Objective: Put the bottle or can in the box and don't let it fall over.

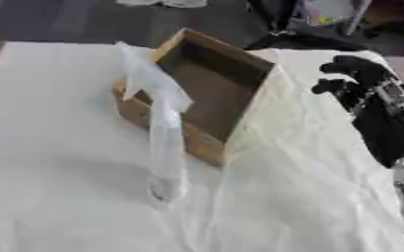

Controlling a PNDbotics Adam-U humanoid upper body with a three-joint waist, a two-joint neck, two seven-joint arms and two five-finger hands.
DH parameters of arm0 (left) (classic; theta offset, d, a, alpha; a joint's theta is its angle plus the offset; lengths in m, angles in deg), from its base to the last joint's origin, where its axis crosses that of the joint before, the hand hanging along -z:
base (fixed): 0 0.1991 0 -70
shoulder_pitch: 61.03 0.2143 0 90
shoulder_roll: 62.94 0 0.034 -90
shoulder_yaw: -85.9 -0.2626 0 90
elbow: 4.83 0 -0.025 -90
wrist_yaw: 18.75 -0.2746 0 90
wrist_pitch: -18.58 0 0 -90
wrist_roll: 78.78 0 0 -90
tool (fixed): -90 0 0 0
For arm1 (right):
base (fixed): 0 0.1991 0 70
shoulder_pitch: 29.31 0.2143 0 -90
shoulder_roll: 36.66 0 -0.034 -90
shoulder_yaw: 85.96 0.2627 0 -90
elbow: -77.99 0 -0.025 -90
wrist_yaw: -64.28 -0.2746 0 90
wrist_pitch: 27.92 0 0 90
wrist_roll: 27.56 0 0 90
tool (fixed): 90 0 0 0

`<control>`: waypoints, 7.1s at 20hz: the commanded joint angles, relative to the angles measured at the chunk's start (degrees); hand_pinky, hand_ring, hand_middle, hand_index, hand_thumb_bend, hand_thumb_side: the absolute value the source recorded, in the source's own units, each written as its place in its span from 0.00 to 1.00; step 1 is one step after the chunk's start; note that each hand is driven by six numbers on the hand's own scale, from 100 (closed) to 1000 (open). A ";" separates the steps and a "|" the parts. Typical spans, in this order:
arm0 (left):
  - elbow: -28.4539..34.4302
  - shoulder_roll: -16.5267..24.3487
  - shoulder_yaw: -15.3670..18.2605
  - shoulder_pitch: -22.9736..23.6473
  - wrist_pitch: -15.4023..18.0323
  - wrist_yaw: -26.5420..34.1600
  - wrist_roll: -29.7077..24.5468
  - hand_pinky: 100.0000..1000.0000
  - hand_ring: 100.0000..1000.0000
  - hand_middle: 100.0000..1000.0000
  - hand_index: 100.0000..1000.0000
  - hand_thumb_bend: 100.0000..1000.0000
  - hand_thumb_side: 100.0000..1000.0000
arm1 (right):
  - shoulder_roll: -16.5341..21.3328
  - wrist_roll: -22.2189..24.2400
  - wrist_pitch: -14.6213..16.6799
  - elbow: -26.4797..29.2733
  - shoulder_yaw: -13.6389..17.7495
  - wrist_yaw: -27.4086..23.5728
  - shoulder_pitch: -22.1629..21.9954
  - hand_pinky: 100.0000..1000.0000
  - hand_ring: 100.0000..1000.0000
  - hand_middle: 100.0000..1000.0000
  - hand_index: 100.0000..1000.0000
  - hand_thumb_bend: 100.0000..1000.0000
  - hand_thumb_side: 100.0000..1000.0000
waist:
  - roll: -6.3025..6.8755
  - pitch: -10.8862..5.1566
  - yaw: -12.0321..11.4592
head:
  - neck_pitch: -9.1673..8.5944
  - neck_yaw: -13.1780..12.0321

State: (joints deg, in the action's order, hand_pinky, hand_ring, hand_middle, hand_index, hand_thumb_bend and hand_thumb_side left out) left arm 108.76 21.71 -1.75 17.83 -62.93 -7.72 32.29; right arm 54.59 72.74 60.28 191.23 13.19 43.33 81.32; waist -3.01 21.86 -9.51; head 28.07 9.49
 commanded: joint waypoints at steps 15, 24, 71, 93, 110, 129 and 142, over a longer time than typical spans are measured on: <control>1.00 14.71 -1.65 -2.38 -0.52 -1.73 -3.38 0.93 0.39 0.64 0.58 0.01 0.75 | 1.49 -0.09 -0.60 1.36 0.17 -0.69 -1.57 0.96 0.66 0.73 0.78 0.00 0.60 | 0.58 -5.48 -0.53 | 5.63 4.93; 1.00 34.53 -2.52 -1.70 0.56 -3.32 -7.52 0.90 0.40 0.65 0.61 0.00 0.76 | 3.53 -0.30 -0.42 1.36 0.22 -0.22 -3.42 0.96 0.66 0.73 0.78 0.00 0.62 | 1.39 -6.09 -0.85 | 6.01 6.98; -2.16 39.85 -17.42 -50.81 -15.16 -6.93 -65.60 0.85 0.68 0.75 0.83 0.00 0.81 | 5.55 1.67 -1.48 0.78 -1.90 0.15 -4.88 0.96 0.65 0.72 0.78 0.00 0.63 | 3.54 -9.20 -1.55 | 7.25 5.83; -14.67 32.40 -22.07 -59.01 -11.67 -13.69 -69.30 0.90 0.77 0.80 0.85 0.01 0.74 | 4.91 2.83 -2.68 0.51 -2.37 0.87 -4.10 0.97 0.65 0.72 0.77 0.00 0.66 | 4.67 -7.33 0.33 | 6.49 2.73; -16.88 27.84 -27.56 -61.35 -10.23 -13.73 -72.52 0.92 0.78 0.80 0.85 0.02 0.77 | 4.27 3.71 -3.04 0.42 -2.84 0.75 -3.74 0.97 0.65 0.72 0.78 0.00 0.69 | 4.53 -7.12 1.30 | 4.38 0.92; -16.12 26.56 -28.81 -62.70 -7.93 -13.98 -73.04 0.93 0.79 0.80 0.88 0.18 0.37 | 3.92 4.35 -3.52 0.23 -3.02 0.80 -3.85 0.97 0.65 0.72 0.78 0.00 0.72 | 5.12 -7.12 2.41 | 3.93 1.00; -18.86 25.47 -29.96 -61.88 -7.11 -18.39 -73.04 0.91 0.78 0.78 0.88 0.11 0.32 | 3.64 4.77 -3.77 0.23 -3.04 1.33 -3.71 0.98 0.64 0.72 0.78 0.00 0.74 | 5.25 -5.99 3.09 | 4.07 0.39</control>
State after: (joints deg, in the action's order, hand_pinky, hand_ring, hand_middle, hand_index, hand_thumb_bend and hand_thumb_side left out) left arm 89.96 46.48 -32.16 -43.21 -70.30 -25.51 -40.77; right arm 57.75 77.25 56.41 190.84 9.98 44.33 76.82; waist 2.31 16.72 -6.42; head 32.54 10.13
